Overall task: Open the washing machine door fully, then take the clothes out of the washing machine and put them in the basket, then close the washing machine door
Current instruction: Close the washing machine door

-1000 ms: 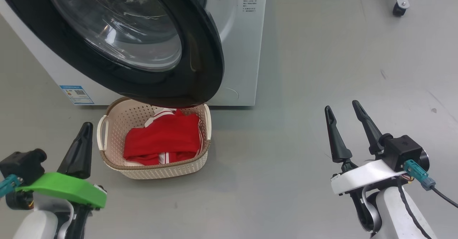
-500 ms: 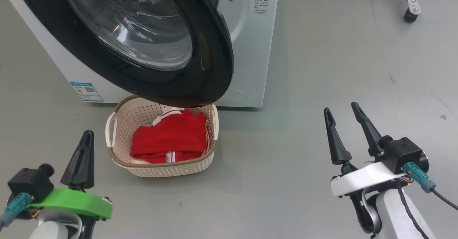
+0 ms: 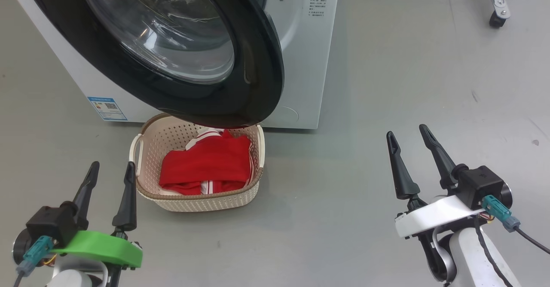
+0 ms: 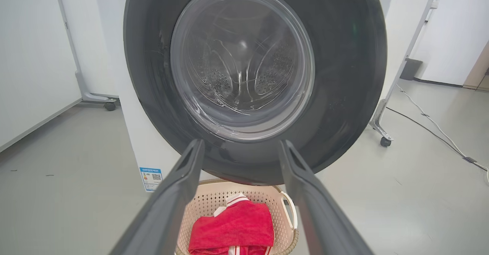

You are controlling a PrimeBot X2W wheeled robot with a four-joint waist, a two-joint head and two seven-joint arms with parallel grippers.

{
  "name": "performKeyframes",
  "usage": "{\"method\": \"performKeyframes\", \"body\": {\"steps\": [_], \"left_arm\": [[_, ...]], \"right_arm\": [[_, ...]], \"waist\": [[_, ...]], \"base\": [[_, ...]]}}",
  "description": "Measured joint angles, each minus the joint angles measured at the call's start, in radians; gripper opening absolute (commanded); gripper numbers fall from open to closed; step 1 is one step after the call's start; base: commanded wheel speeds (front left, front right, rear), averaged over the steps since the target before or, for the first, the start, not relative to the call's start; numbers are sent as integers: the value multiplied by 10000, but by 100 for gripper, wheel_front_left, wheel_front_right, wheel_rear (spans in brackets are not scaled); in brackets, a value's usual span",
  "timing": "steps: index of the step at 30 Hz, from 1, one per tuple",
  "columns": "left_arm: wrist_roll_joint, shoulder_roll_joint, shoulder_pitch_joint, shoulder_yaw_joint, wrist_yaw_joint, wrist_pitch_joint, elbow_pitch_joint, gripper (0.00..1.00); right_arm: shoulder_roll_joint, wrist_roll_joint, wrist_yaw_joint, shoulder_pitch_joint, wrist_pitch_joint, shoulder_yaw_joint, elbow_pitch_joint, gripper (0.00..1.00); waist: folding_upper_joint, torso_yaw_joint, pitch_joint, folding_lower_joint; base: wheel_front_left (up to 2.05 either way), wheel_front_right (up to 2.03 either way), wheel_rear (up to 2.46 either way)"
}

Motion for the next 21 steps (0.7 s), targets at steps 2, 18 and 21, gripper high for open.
{"method": "performKeyframes", "body": {"steps": [2, 18, 21], "left_arm": [[119, -58, 2, 0, 0, 0, -2, 100], [543, -456, 215, 387, -2, 0, -240, 100], [709, -485, 218, 443, -8, -2, -295, 100]], "right_arm": [[2, -10, 6, 0, 0, 29, 12, 100], [6, -42, 13, 29, 0, 107, 77, 100], [8, -42, 29, 29, 0, 105, 77, 100]], "waist": [[0, 2, -17, 0], [0, -3, -182, 0], [0, -5, -182, 0]], "base": [[0, 0, 0], [0, 0, 0], [0, 0, 0]]}}
